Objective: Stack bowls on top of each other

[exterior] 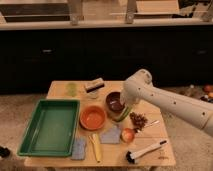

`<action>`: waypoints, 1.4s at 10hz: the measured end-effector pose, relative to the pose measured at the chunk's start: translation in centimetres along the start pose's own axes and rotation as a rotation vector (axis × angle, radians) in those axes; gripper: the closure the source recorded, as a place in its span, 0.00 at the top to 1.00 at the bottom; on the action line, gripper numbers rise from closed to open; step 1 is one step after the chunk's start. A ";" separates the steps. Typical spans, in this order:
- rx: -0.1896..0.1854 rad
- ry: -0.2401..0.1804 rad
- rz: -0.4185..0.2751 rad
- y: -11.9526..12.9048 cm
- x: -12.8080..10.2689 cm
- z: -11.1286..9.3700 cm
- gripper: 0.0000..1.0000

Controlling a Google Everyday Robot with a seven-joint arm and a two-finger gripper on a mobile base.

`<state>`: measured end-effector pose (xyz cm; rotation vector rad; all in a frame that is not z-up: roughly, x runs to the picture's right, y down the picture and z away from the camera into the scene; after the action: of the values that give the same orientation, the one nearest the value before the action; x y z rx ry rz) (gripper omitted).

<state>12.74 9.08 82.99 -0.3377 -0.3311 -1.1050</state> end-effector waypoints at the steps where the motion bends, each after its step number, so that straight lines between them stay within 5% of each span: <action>1: -0.002 0.003 0.004 0.0 0.0 0.0 0.79; 6: -0.011 -0.004 0.042 1.4 0.8 1.4 0.80; 11: -0.025 -0.064 0.027 1.3 2.2 5.9 0.78; 14: -0.047 -0.101 0.032 1.1 2.6 7.6 0.49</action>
<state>14.09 10.58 90.81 -0.4396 -0.3880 -1.0677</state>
